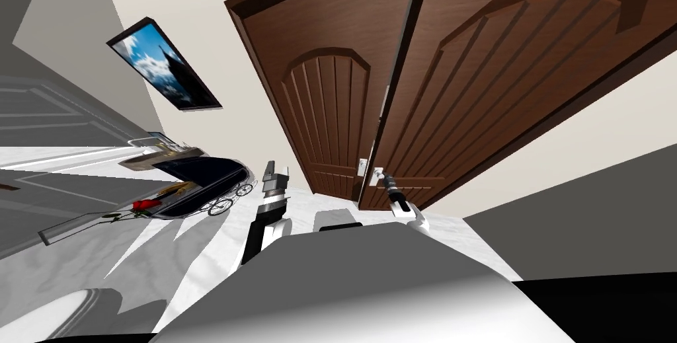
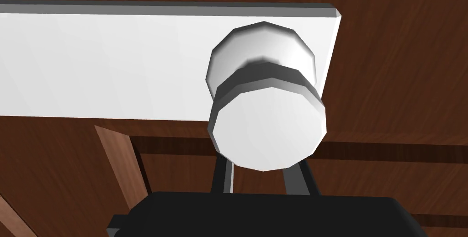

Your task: Pull the door open

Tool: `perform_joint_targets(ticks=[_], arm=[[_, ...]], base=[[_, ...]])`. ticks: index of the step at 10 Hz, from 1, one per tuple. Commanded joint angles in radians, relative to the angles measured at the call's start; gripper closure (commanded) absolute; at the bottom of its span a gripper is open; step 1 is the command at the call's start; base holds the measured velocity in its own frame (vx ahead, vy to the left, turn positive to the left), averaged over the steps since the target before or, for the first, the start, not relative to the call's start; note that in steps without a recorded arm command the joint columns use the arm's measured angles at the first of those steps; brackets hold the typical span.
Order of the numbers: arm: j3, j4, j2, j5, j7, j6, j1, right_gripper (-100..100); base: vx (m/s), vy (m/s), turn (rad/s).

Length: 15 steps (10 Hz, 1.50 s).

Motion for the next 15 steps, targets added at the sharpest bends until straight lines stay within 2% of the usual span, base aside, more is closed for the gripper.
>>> perform_joint_targets(ticks=[1,2,4,5,10,11,15], arm=[[0.001,0.001,0.001,0.000,0.000,0.000,0.001,100],[0.013,-0.005,-0.012,0.002,-0.014,-0.004,0.012,100],[0.028,-0.012,-0.022,0.005,-0.026,-0.009,0.019,100],[0.030,-0.025,-0.024,0.006,-0.030,-0.009,0.022,-100],[0.067,-0.063,-0.032,0.014,-0.059,-0.013,0.049,-100],[0.061,-0.056,-0.030,0.013,-0.054,-0.015,0.046,-100],[0.047,-0.027,-0.022,0.008,-0.036,-0.018,0.025,-100]], base=[[-0.008,0.000,-0.004],[-0.117,-0.037,0.055],[-0.192,-0.064,0.088],[-0.229,-0.013,0.041],[-0.206,0.052,0.016],[-0.088,0.004,0.002],[0.152,-0.029,0.008]])
